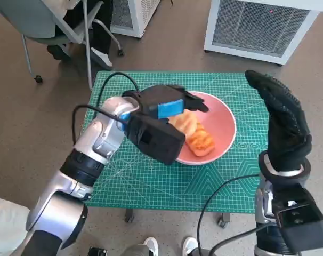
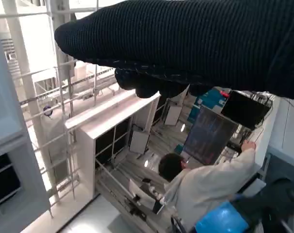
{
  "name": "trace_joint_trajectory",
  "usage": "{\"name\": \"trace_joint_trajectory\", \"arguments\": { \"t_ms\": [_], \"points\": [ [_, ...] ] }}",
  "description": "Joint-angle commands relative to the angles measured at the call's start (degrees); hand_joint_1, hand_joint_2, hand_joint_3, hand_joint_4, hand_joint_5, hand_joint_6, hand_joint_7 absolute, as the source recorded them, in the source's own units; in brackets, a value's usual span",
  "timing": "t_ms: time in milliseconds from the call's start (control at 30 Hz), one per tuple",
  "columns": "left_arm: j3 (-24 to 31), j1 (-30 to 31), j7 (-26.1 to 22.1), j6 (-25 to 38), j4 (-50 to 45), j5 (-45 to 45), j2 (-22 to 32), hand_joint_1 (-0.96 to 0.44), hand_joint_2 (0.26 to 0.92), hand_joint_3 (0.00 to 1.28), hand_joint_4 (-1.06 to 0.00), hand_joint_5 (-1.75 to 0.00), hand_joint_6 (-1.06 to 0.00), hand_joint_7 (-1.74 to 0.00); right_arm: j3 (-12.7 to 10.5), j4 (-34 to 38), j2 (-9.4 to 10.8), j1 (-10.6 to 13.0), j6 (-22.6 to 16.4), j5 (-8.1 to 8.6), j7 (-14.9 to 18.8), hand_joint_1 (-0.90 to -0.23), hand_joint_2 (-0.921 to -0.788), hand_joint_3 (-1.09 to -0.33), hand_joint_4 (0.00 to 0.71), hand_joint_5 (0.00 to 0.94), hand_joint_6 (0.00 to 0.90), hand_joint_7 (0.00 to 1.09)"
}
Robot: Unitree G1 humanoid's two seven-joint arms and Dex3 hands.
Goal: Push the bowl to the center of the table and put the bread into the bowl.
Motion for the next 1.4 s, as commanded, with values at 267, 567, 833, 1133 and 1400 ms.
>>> {"name": "trace_joint_trajectory", "arguments": {
  "t_ms": [267, 567, 833, 1133, 1400],
  "points": [
    [9.49, 4.26, 4.36, -4.37, -4.19, -12.22, -0.05, -0.36, 0.921, 0.04, -0.03, -0.01, -0.22, -0.04, -1.16, 0.3, -1.04, 0.59, 1.04, -0.03, -0.63, -0.359, -0.921, -0.519, 0.457, 0.009, 0.132, 0.71],
    [18.35, 10.68, 12.35, -10.14, -10.89, -21.16, -1.55, -0.31, 0.921, 0.11, -0.21, -0.07, -0.36, -0.1, -1.22, -0.22, -0.64, -0.46, 2.3, -0.33, -1.66, -0.373, -0.921, -0.511, 0.449, 0.004, 0.126, 0.69],
    [23.77, 17.06, 17.71, -15.89, -14.63, -31.16, -7.28, -0.29, 0.921, 0.2, -0.32, -0.11, -0.31, -0.38, -1.23, -1.76, -0.37, -1.17, 4.11, -0.95, -3.14, -0.371, -0.921, -0.512, 0.442, 0.0, 0.128, 0.69],
    [26.06, 22.58, 18.93, -17.85, -19.07, -40.48, -12.84, -0.32, 0.921, 0.34, -0.08, -0.67, -0.01, -0.96, -0.93, -3.4, -0.12, -2.57, 5.66, -1.99, -4.58, -0.366, -0.921, -0.519, 0.44, 0.0, 0.128, 0.69],
    [25.59, 25.44, 18.49, -13.99, -23.81, -42.64, -13.12, -0.35, 0.921, 0.38, -0.04, -0.73, 0.0, -0.95, -0.46, -4.04, 0.15, -3.5, 6.36, -2.32, -5.02, -0.367, -0.921, -0.522, 0.44, 0.0, 0.124, 0.69]
  ]
}}
